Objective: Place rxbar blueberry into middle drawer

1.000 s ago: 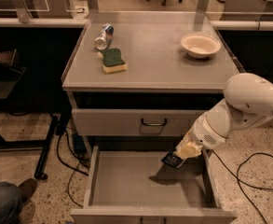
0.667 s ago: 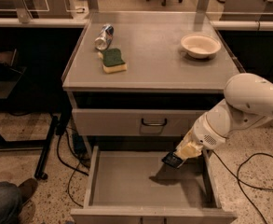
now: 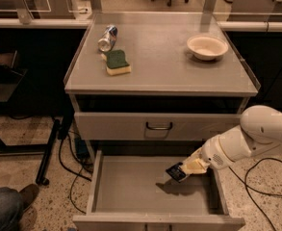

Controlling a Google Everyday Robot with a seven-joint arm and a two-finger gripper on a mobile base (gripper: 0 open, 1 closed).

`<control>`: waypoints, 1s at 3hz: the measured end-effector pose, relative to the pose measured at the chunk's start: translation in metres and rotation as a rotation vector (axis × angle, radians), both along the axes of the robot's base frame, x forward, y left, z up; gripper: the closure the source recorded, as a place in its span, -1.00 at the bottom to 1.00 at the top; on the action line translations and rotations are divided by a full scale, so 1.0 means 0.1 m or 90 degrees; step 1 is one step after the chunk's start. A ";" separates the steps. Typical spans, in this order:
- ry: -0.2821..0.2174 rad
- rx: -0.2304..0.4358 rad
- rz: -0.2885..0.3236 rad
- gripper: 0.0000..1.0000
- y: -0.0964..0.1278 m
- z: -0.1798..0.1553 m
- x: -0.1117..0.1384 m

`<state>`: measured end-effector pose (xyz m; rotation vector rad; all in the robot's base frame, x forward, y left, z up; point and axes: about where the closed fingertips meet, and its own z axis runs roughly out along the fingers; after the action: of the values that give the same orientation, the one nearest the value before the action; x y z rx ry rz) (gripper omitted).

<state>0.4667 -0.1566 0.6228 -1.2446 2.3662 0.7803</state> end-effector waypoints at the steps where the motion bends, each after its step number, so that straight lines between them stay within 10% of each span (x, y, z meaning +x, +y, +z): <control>1: 0.020 0.051 -0.021 1.00 0.06 -0.28 0.06; 3: 0.033 0.094 -0.037 1.00 0.11 -0.47 0.11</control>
Offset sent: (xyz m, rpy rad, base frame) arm 0.0057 0.0043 -0.0222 0.0682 0.0216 -0.0288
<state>0.4776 -0.1452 0.5762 -1.1031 2.3274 0.9599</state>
